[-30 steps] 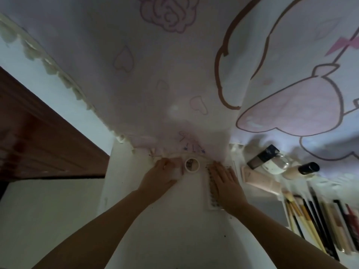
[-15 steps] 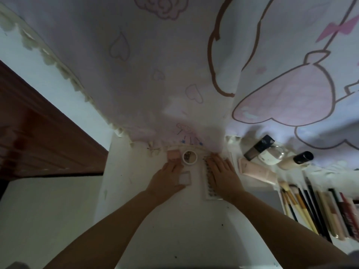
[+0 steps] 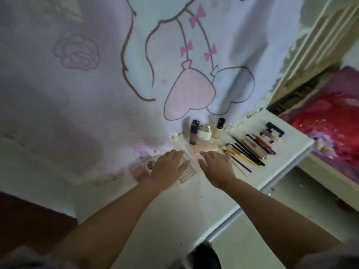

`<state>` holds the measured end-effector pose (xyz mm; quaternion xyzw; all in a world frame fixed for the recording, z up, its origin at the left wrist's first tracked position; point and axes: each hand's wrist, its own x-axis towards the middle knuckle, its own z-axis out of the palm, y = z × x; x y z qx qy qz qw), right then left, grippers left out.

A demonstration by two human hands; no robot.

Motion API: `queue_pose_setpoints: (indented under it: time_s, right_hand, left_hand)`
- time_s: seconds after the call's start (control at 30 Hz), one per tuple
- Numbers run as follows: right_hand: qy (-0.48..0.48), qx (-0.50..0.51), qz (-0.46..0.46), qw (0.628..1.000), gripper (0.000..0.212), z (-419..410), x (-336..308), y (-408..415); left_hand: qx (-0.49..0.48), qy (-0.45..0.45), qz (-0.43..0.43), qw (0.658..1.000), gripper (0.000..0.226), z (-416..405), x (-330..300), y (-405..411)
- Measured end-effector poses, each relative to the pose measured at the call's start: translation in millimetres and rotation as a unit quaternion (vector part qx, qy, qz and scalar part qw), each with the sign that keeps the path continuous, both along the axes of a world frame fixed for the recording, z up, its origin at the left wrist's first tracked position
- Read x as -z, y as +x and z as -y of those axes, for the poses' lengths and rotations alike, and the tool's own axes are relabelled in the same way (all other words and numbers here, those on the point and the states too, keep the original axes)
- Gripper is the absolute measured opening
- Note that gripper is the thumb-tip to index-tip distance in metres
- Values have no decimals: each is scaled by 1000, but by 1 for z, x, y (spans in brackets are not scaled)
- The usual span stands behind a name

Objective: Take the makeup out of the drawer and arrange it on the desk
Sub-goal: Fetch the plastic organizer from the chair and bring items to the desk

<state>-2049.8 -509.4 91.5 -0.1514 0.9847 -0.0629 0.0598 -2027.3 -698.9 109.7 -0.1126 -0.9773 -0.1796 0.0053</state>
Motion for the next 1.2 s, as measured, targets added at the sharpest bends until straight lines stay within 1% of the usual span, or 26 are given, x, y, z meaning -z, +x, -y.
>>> queue_pose_setpoints:
  time_s: [0.1, 0.23, 0.33, 0.43, 0.53, 0.63, 0.77, 0.8, 0.87, 1.03, 1.2]
  right_hand:
    - [-10, 101, 21, 995, 53, -41, -2, 45]
    - [-25, 226, 15, 974, 51, -100, -4, 118]
    - [-38, 323, 26, 945, 49, -143, 4, 186]
    - [-43, 416, 43, 907, 48, -181, 17, 266]
    - [-44, 497, 54, 865, 49, -211, 31, 352]
    - [-47, 568, 66, 819, 50, -233, 44, 443]
    - [-56, 643, 81, 760, 53, -255, 59, 578]
    - [-60, 666, 82, 739, 53, -260, 62, 621]
    - [-73, 693, 89, 711, 55, -263, 66, 675]
    - [-97, 780, 99, 610, 57, -265, 69, 827]
    - [-98, 848, 91, 513, 57, -274, 68, 930]
  left_hand:
    - [82, -25, -24, 996, 46, -45, 0, 10]
    - [215, -30, -9, 976, 49, -117, 5, 34]
    - [312, -54, 5, 949, 47, -179, 9, 67]
    - [398, -95, 23, 912, 45, -239, 16, 114]
    - [462, -131, 27, 877, 44, -290, 24, 174]
    - [522, -156, 4, 839, 44, -337, 30, 247]
    - [589, -171, 27, 790, 52, -390, 41, 373]
    - [611, -179, 27, 771, 54, -404, 46, 415]
    - [638, -190, 22, 746, 57, -419, 54, 467]
    - [721, -202, 26, 662, 58, -466, 67, 610]
    - [790, -211, -1, 575, 58, -523, 72, 720]
